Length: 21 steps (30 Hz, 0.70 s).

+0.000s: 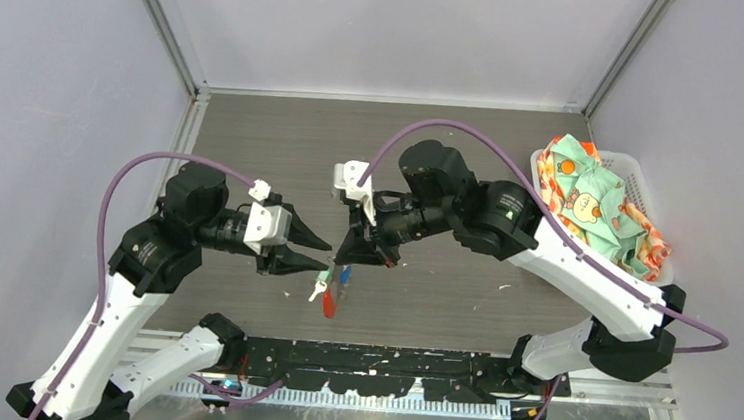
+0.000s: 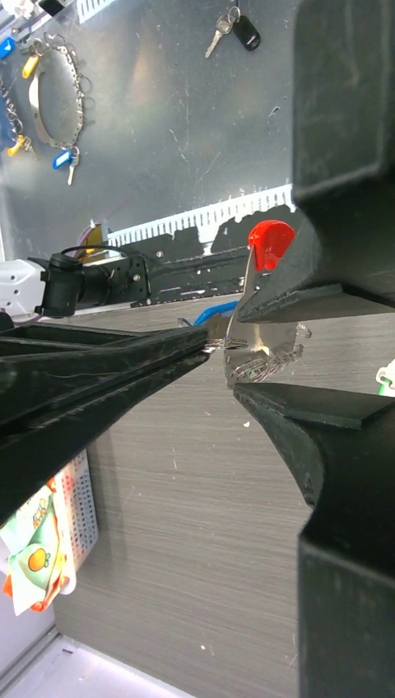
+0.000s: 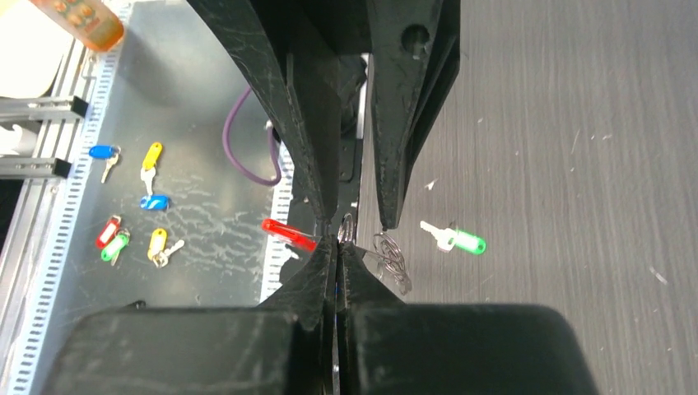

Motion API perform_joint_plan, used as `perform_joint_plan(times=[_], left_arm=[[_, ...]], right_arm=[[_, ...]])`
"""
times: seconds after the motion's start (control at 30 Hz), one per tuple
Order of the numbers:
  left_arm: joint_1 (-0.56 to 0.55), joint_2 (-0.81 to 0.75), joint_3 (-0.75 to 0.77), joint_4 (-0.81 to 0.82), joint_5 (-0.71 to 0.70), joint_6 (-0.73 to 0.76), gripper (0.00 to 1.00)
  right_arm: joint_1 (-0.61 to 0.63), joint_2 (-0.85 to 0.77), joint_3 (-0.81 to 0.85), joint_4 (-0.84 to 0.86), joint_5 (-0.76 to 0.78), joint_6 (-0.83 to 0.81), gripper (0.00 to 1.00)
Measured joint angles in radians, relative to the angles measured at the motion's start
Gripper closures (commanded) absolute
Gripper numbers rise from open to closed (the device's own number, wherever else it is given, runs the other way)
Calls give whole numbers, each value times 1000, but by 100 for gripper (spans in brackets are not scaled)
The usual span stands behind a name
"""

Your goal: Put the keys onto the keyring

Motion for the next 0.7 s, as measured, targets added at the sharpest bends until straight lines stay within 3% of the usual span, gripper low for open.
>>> perform_joint_plan(times=[0.17, 0.53, 0.7], left_arm=[[0, 8, 14, -14, 4, 18, 75], [0, 49, 37, -83, 27, 41, 75], [0, 75, 58, -112, 26, 63, 84]], right_arm=[[0, 61, 65, -111, 0, -19, 99], [5, 121, 167, -196, 0, -26, 99], [9, 184, 240, -250, 1, -23, 99]])
